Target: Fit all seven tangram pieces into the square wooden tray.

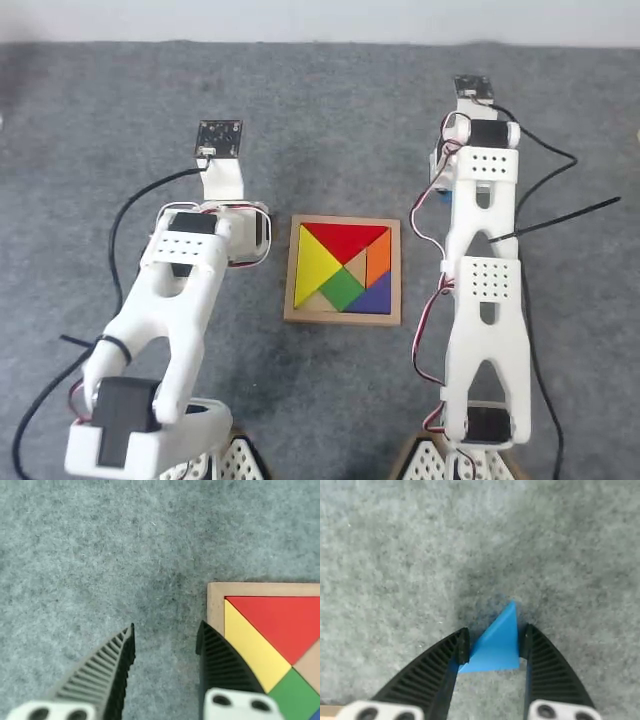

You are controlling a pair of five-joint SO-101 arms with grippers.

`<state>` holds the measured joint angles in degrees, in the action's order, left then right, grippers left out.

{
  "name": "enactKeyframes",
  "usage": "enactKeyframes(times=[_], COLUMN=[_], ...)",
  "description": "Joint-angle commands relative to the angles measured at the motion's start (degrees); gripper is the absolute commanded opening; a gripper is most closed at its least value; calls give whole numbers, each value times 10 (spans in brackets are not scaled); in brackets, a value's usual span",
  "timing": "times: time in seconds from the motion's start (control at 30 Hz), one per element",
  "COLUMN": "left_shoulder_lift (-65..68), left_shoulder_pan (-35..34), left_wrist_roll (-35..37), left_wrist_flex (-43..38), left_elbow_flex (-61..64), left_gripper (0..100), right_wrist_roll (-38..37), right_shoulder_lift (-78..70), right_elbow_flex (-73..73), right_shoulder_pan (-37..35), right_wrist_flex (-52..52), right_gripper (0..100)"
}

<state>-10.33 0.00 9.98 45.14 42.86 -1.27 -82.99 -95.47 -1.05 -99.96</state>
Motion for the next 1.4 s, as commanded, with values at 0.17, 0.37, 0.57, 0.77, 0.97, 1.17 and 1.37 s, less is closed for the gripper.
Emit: enactKeyframes(times=[0.17, 0.37, 0.57, 0.77, 0.97, 1.17, 1.37], left_shoulder_lift=[-25, -25, -25, -25, -25, -25, -25], left_shoulder_pan=[0, 0, 0, -1, 0, 0, 0], left_wrist_roll=[-4, -4, -4, -4, -4, -4, -4], left_wrist_flex=[-8, -8, -8, -8, -8, -8, -7], left_elbow_flex=[-13, -13, -13, -13, -13, -13, -13], left_gripper=[203, 203, 203, 203, 203, 203, 203], right_wrist_roll=[13, 17, 40, 62, 65, 190, 223], right_shoulder_lift=[69, 134, 204, 189, 185, 180, 179], right_elbow_flex=[6, 166, 283, 281, 281, 281, 285], right_shoulder_pan=[-1, -1, -8, -16, -18, -15, -17], right_wrist_flex=[-33, -31, -28, 29, 73, 76, 77], right_gripper=[170, 251, 299, 299, 299, 299, 299])
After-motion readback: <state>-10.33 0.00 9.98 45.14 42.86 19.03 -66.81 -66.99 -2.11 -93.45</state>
